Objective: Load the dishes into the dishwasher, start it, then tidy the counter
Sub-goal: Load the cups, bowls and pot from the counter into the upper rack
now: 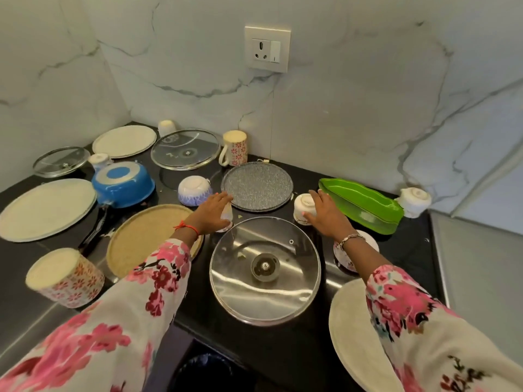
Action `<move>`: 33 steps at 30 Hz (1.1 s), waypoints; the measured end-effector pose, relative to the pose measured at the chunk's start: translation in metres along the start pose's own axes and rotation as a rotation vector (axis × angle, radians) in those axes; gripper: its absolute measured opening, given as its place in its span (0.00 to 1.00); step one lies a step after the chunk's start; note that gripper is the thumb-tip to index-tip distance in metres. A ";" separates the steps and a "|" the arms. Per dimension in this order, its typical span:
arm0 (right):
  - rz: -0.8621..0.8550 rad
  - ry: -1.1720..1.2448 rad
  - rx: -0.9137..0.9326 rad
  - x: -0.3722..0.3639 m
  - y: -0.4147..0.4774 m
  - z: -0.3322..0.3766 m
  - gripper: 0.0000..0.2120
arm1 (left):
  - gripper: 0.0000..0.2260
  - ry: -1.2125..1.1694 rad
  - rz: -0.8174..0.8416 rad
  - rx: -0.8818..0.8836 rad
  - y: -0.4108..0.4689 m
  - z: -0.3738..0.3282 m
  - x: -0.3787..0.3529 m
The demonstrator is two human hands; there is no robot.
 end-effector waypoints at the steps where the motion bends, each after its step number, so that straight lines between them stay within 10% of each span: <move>1: 0.041 -0.010 -0.003 -0.001 0.010 0.001 0.32 | 0.30 0.007 0.045 -0.014 0.005 0.002 0.002; 13: 0.310 -0.175 -0.088 -0.014 0.054 0.011 0.30 | 0.30 -0.018 0.239 -0.003 0.026 0.009 0.008; 33: -0.025 -0.083 -0.061 0.064 -0.041 0.056 0.28 | 0.26 -0.055 -0.086 0.076 -0.070 -0.031 0.063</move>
Point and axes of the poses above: each hand's wrist, its own y-axis towards the middle knuckle, its own x-axis out of the back of the hand, z = x × y, the point moved 3 cm from there along y, towards the middle knuckle
